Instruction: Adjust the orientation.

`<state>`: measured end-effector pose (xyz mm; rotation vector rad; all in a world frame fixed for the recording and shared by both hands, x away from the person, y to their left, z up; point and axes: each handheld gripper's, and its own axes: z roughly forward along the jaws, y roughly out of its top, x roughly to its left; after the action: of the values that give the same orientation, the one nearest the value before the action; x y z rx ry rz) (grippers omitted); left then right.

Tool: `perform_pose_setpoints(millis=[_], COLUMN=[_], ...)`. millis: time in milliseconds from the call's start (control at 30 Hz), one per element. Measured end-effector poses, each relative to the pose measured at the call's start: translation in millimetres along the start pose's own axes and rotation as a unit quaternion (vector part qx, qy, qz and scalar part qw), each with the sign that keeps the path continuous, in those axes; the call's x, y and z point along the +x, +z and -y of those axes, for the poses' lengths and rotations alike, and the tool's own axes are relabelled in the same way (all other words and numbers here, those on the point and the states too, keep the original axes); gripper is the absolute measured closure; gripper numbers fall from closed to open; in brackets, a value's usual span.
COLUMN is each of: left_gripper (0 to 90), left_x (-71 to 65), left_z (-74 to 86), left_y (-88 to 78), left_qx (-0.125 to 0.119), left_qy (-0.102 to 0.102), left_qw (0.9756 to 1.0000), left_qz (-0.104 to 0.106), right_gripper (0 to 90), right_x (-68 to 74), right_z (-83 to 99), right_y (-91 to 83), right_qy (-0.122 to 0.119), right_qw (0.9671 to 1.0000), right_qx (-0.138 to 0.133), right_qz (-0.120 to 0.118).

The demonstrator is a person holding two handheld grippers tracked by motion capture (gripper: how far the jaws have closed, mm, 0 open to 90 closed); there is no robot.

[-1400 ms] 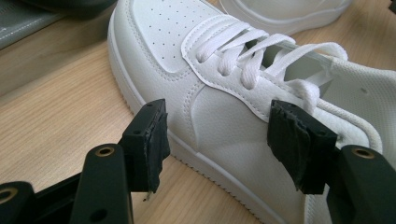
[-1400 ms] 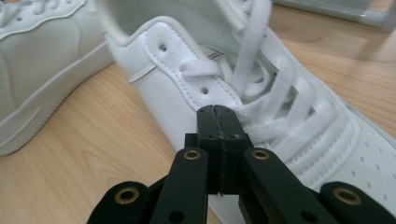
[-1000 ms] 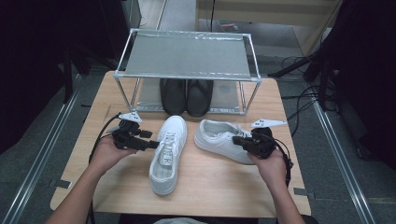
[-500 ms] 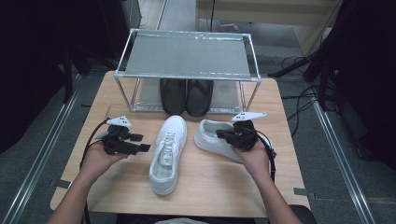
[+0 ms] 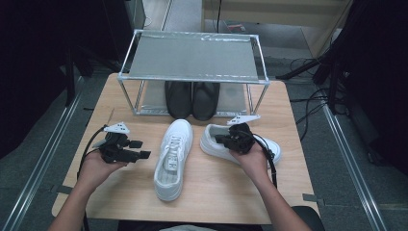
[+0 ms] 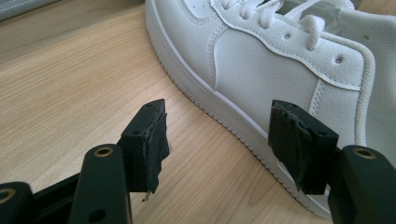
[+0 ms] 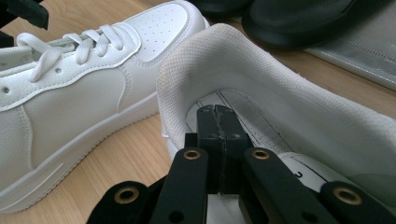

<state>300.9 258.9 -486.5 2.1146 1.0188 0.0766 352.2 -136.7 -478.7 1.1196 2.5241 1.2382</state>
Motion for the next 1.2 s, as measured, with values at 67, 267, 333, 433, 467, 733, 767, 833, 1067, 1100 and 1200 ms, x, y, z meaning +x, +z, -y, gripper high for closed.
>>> perform_pose_setpoints(millis=[67,267,333,433,467,733,767,833,1067,1100,1200], left_gripper=[37.8,37.7,37.8,37.8,37.8,37.9,37.9,37.9,38.0,38.0,38.1], left_x=[0.1,0.1,0.0,-1.5,-1.9,-2.5,-2.5,-2.9,-3.1,-3.5,-3.9], left_z=[-0.2,-1.1,-1.9,-4.2,-5.2,-13.1,-14.5,-16.9,-27.6,-29.2,-33.9], left_y=[0.1,0.5,1.3,1.6,1.9,8.4,9.7,12.0,18.8,20.0,23.3], left_qx=[-0.001,-0.002,-0.003,-0.01,-0.013,-0.012,-0.011,-0.009,-0.008,-0.008,-0.011], left_qy=[0.0,0.002,0.001,0.007,0.008,0.021,0.024,0.026,0.036,0.036,0.04], left_qw=[1.0,1.0,1.0,0.9999,0.9999,0.9996,0.9996,0.9995,0.9991,0.9991,0.9989], left_qz=[0.0,0.0,0.001,0.004,0.007,0.011,0.014,0.015,0.019,0.021,0.024], right_gripper=[90.0,90.0,90.0,90.0,90.0,90.0,90.0,90.0,90.0,90.0,90.0], right_x=[0.0,2.6,4.3,7.2,8.2,21.7,23.2,26.9,37.3,38.5,42.2], right_z=[0.3,1.6,2.5,4.7,5.7,13.5,14.8,17.1,25.7,27.2,32.2], right_y=[-0.2,-1.1,-1.7,-2.6,-2.7,-2.9,-2.5,-2.2,-4.0,-4.6,-7.4], right_qy=[0.0,-0.007,-0.008,-0.012,-0.013,-0.014,-0.017,-0.018,-0.021,-0.021,-0.02], right_qw=[1.0,0.9999,0.9999,0.9998,0.9998,0.9991,0.9991,0.9988,0.9979,0.9978,0.9972], right_qx=[0.0,0.004,0.006,0.004,0.004,0.015,0.015,0.02,0.027,0.027,0.029], right_qz=[-0.001,-0.006,-0.008,-0.012,-0.014,-0.036,-0.037,-0.041,-0.055,-0.057,-0.066])
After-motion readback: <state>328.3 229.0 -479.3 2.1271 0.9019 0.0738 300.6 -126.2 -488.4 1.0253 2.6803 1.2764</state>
